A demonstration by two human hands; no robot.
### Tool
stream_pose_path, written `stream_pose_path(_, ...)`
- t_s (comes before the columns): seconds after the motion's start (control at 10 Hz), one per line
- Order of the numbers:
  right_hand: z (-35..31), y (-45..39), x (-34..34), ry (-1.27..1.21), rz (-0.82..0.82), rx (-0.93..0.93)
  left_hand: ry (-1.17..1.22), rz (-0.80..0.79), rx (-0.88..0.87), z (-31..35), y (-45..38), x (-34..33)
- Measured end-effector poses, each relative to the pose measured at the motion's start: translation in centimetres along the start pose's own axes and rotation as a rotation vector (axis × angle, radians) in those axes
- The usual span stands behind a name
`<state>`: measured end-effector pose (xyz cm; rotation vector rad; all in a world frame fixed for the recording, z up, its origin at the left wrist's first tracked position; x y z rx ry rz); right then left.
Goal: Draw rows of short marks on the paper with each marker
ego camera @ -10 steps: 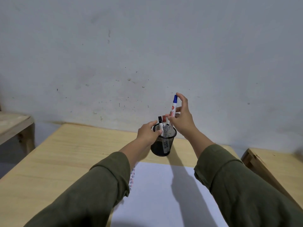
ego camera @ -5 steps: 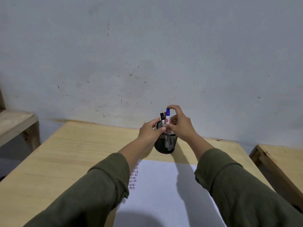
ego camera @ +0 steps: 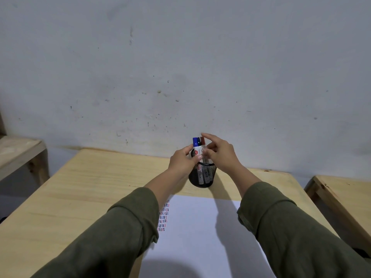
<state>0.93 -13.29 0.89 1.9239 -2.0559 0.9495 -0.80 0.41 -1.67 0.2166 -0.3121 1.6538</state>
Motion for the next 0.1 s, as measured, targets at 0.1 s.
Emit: stream_pose_path(0.1, -0.23, 0.11, 0.49, -0.014, 0.060, -0.007, -0.047, 0.073, 0.026, 0.51, 0.47, 0.30)
Point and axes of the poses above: each hand's wrist, its own y-axis away from the middle knuckle, its own x-axis out of the back of the hand, z = x × y, the point moved 2 cm from there along -y, towards the middle knuckle, and after that the axes turned 6 degrees about z, right-handed, at the moved point
